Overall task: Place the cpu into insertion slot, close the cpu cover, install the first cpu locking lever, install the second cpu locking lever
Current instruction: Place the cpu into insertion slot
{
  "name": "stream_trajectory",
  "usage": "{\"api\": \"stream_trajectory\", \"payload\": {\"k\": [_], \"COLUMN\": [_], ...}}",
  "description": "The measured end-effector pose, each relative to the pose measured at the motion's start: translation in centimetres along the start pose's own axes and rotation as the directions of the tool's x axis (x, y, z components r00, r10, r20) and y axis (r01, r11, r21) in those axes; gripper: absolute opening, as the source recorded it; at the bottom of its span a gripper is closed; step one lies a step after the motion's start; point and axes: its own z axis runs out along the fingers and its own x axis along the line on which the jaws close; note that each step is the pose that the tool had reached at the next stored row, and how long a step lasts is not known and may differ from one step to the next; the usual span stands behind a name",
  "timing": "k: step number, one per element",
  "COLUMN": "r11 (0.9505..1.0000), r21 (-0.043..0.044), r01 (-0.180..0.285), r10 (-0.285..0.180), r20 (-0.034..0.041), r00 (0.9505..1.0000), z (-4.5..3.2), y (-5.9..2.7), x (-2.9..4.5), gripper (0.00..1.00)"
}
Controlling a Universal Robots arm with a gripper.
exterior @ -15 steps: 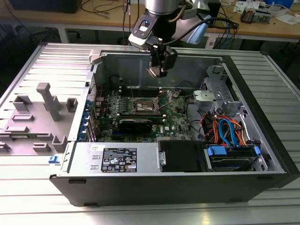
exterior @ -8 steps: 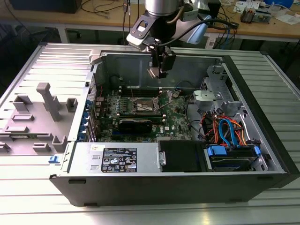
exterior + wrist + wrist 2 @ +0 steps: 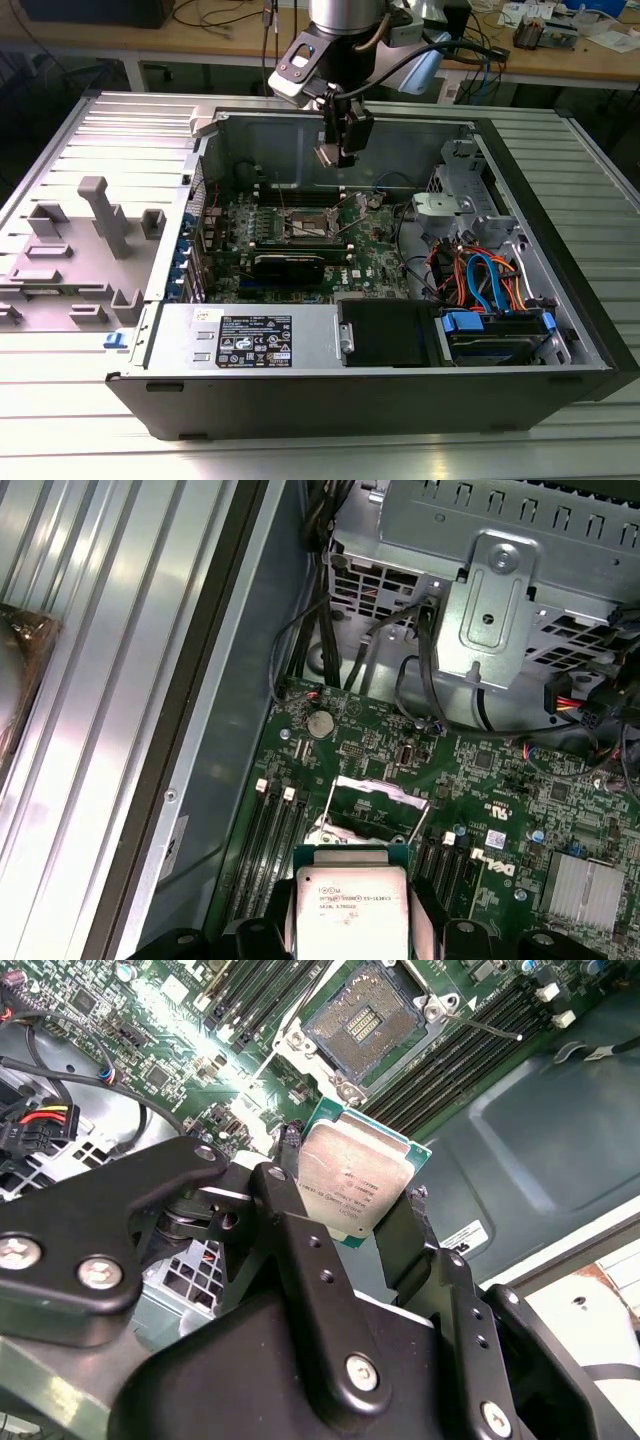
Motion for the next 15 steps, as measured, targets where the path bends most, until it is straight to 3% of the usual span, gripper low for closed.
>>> {"api": "stream_trajectory", "payload": {"k": [3,5,6,15], "r11": [1.0000,0.9995,0.9985,0.9918], "r21": [-0.0001,-0.0004,-0.0003,0.0074], "r01": [-0.004,-0.031,-0.055,-0.127], "r10": [0.004,0.031,0.055,0.127], "r20": [0.0003,0.0024,0.0040,0.0078], "r00": [1.0000,0.9995,0.9985,0.9919], "z": [0.04,0.12,0.19,0.57], "y": [0.00,0.00,-0.01,-0.10], "x": [-0.01,-0.01,-0.02,-0.20], "gripper": [0.54,0.54,0.54,0.54]}}
